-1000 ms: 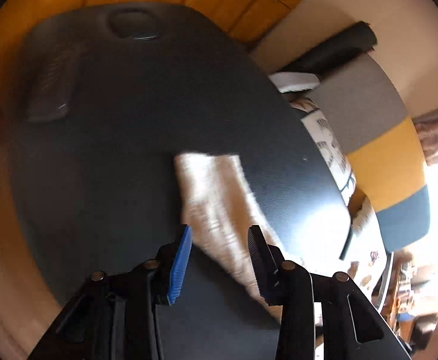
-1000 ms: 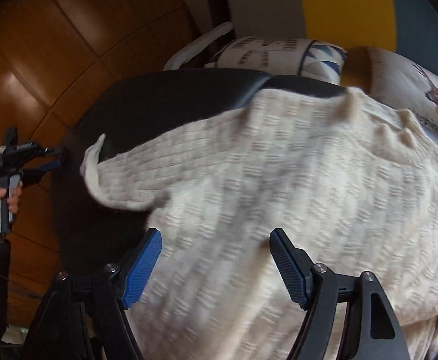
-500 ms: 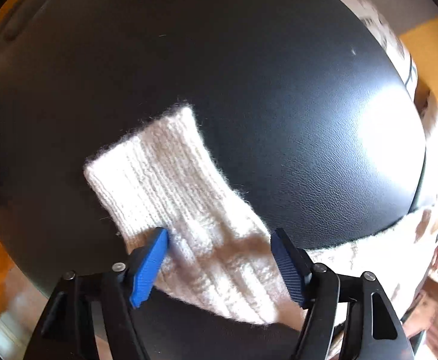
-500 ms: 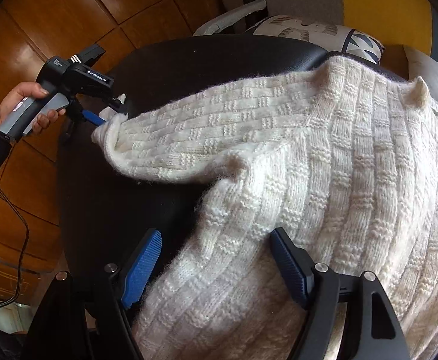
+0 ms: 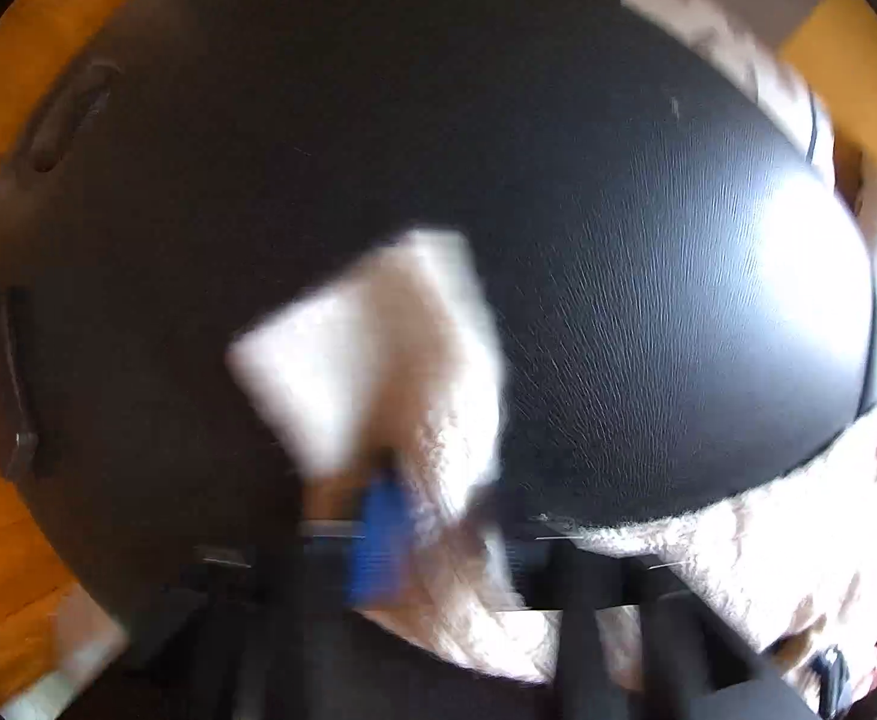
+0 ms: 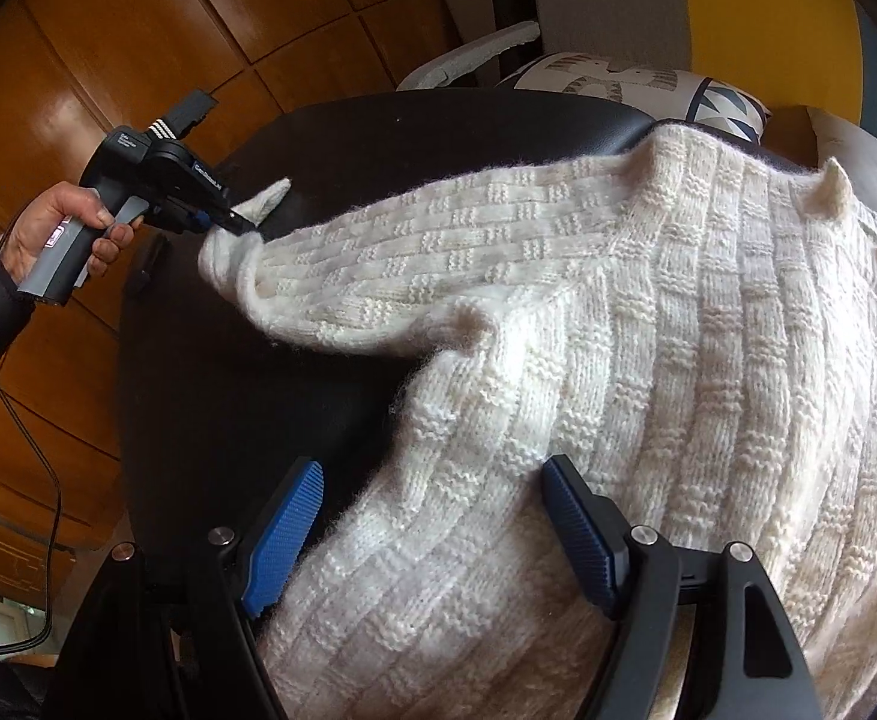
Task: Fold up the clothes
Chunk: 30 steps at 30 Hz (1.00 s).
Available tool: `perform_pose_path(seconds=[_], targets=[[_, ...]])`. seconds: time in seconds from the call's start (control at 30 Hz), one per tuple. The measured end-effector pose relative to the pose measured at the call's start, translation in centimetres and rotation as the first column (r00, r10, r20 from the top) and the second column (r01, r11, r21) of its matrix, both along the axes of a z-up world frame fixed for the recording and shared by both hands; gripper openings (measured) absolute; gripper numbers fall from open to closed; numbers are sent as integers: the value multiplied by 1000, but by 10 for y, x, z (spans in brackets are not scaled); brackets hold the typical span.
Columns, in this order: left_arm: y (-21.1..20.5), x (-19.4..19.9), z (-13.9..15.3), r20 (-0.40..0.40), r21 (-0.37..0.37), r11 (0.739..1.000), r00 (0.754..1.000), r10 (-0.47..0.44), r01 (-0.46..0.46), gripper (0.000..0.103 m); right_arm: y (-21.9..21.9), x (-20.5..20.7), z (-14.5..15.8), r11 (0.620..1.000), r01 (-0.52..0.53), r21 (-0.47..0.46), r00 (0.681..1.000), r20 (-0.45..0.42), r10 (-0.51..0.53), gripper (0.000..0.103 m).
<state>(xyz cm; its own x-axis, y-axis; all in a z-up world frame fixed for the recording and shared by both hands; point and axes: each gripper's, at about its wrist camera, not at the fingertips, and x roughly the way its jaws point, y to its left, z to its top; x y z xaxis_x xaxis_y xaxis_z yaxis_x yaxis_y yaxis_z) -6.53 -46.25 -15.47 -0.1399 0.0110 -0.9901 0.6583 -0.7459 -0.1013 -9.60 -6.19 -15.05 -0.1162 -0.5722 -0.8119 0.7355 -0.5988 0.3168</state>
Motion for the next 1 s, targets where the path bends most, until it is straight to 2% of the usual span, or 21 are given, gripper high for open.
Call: perform_pose_path(seconds=[0.07, 0.1, 0.13, 0.2, 0.27, 0.33, 0.37, 0.43, 0.53, 0.57, 0.63, 0.7, 0.8, 0.9, 0.93, 1.0], targets=[[-2, 22, 12, -128, -3, 999, 991, 36, -37, 12, 1, 3, -1, 1000, -12, 3, 1000, -13, 12, 77], [1, 37, 21, -218, 0, 999, 975, 43, -44, 12, 2, 3, -1, 1000, -10, 0, 1000, -13, 10, 77], [3, 52, 30, -306, 5, 999, 951, 50, -51, 12, 4, 4, -1, 1000, -9, -2, 1000, -14, 9, 77], [12, 91, 40, -434, 19, 999, 900, 49, -45, 12, 6, 3, -2, 1000, 1, -16, 1000, -8, -1, 77], [22, 132, 48, -542, 33, 999, 839, 45, -32, 12, 9, 2, -2, 999, 12, -32, 1000, -2, -12, 77], [33, 173, 55, -641, 45, 999, 766, 42, -17, 12, 8, 1, -4, 999, 24, -45, 1000, 0, -24, 77], [38, 191, 54, -661, 36, 999, 750, 34, -14, 12, 8, 1, -5, 998, 29, -48, 1000, -2, -29, 77], [48, 217, 38, -643, 49, 999, 766, 28, 5, 13, 7, 2, -6, 998, 31, -46, 999, -10, -32, 77], [53, 253, 11, -614, 151, 989, 783, 99, -7, 15, 4, 3, -6, 999, 30, -33, 999, -19, -31, 78], [58, 265, 2, -612, 192, 981, 779, 133, -17, 17, 2, 3, -6, 999, 29, -27, 999, -20, -30, 78], [72, 289, -12, -619, 289, 956, 751, 227, -51, 25, 0, 2, -6, 999, 31, -15, 999, -16, -31, 78], [74, 312, -21, -614, 388, 918, 719, 326, -84, 37, 0, 2, -4, 1000, 31, 4, 999, -12, -31, 77], [72, 339, -31, -591, 503, 856, 676, 440, -118, 41, -6, 1, 5, 998, 31, 49, 999, -17, -30, 77], [55, 367, -38, -563, 566, 810, 645, 517, -154, 44, -16, 7, 30, 1000, 5, 2, 998, -57, -5, 77], [51, 372, -40, -557, 572, 803, 641, 528, -165, 49, -23, 9, 38, 1000, -19, -11, 998, -68, 18, 77], [40, 375, -41, -533, 546, 808, 653, 539, -221, 50, -44, 17, 49, 997, -78, -3, 992, -99, 77, 77]])
